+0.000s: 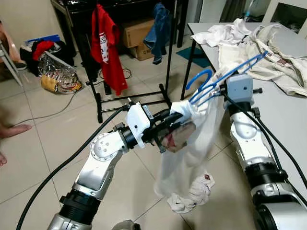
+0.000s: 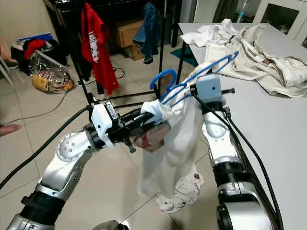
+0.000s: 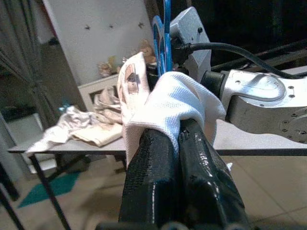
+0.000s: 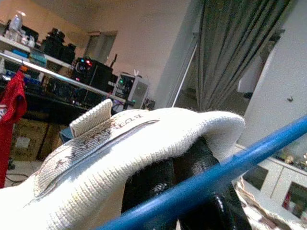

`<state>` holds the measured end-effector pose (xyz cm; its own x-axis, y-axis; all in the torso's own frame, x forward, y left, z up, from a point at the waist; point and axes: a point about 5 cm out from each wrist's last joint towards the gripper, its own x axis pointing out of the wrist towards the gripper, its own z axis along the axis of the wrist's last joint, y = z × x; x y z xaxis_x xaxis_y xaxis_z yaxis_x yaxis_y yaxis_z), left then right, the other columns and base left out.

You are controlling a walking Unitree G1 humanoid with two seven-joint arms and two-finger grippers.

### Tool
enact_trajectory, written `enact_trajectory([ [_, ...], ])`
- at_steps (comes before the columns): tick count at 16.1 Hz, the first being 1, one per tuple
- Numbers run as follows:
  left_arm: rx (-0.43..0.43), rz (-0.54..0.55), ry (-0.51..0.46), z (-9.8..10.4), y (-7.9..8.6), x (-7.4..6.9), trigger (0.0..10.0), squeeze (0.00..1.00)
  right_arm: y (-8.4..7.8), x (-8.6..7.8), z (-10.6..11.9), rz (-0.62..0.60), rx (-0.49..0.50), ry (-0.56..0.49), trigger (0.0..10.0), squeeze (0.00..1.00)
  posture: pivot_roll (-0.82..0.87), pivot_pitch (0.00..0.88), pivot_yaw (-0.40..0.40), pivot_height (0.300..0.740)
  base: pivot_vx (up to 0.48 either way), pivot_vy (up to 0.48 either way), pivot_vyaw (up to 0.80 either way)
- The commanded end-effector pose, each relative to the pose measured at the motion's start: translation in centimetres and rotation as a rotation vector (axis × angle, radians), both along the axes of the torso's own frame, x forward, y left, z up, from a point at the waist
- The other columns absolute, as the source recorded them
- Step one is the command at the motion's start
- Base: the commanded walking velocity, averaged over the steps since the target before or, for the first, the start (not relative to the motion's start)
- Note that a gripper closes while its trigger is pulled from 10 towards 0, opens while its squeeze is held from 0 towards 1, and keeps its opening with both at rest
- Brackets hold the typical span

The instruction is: Hang hanger

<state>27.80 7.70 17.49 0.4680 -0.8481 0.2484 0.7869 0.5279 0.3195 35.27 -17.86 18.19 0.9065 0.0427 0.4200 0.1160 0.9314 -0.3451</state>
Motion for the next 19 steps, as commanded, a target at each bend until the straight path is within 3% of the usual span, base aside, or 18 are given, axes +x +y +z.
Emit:
enact_trajectory([
  [1,-0.019,0.041,-0.06,1.1,0.5,0.2,10.0,0.0,-0.3,0.0,0.5,0.003,-0.008,-0.026,10.0,0.0,0.03,0.0,0.017,0.723,0.0,0.0,0.0],
  [4,-0.08,0.163,-0.202,3.9,1.4,1.2,10.0,0.0,-0.5,-0.4,-1.2,0.003,-0.023,0.025,10.0,0.0,0.03,0.0,0.013,0.723,0.0,0.0,0.0],
  [6,-0.085,0.164,-0.232,4.6,1.3,1.4,10.0,0.0,0.0,-0.7,-1.8,0.027,-0.035,0.043,10.0,0.0,0.02,0.0,0.018,0.723,0.0,0.0,0.0],
  [9,-0.031,0.112,-0.193,3.3,0.8,1.2,10.0,0.0,-0.1,-0.9,-1.9,0.024,-0.028,0.037,10.0,0.0,0.02,0.0,0.027,0.723,0.0,0.0,0.0],
  [12,-0.048,0.096,-0.136,2.0,0.4,0.4,10.0,0.0,-0.4,-1.0,-1.4,0.012,-0.022,0.01,10.0,0.0,0.02,0.0,0.028,0.723,0.0,0.0,0.0],
  [14,-0.036,0.113,-0.144,1.5,0.4,0.2,10.0,0.0,-0.8,-0.9,-1.3,-0.012,-0.023,0.003,10.0,0.0,0.02,0.0,0.026,0.723,0.0,0.0,0.0],
  [19,-0.103,0.201,-0.122,1.3,0.8,0.2,10.0,0.0,-2.0,-0.3,-0.6,-0.076,-0.032,0.0,10.0,0.0,0.03,0.0,0.02,0.723,0.0,0.0,0.0],
])
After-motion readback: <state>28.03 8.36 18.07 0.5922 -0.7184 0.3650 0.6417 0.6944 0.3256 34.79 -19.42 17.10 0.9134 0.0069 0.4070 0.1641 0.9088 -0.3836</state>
